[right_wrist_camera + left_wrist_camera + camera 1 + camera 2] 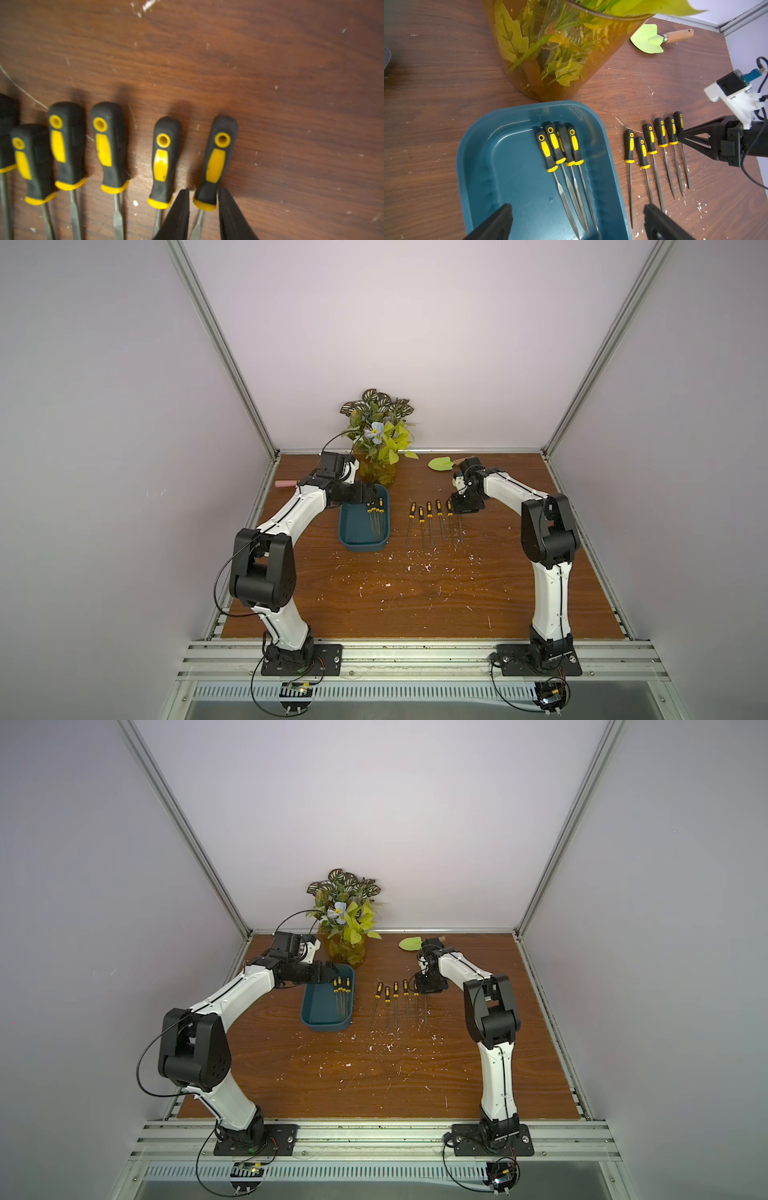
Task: Take the file tool out of the storage box
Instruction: Place the file tool at the center of the board, then pick up the file tool from the storage box.
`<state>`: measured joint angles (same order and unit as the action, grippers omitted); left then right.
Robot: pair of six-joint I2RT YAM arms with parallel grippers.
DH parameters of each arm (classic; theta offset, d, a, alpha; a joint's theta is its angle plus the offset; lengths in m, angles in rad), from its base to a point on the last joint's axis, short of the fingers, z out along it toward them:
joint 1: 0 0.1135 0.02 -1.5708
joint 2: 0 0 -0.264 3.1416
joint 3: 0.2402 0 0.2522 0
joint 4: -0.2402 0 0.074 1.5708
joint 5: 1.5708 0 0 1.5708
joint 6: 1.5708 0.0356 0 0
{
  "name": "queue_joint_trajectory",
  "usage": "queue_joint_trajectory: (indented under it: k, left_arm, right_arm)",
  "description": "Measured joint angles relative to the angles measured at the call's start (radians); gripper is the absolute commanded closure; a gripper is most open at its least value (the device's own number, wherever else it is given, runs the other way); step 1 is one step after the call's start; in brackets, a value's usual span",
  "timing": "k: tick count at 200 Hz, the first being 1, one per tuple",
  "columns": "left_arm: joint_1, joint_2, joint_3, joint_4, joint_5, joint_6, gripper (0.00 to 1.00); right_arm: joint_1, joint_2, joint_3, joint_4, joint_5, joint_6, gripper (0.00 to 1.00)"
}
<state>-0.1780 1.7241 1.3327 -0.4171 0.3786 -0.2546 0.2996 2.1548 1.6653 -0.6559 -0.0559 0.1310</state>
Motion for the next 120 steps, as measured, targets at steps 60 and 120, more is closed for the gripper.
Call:
queue_joint_trajectory:
  k: [60,120]
  left_arm:
    - [0.000,0.007,0.000,-0.006,-0.024,-0.005,0.00]
    - [-0.022,0.127,0.003,-0.018,-0.113,-0.043,0.20]
  right_arm:
    - [0.000,-0.040,0.014,-0.008,0.018,0.004,0.67]
    - [-0.001,-0.244,0.013,0.009,0.034,0.018,0.66]
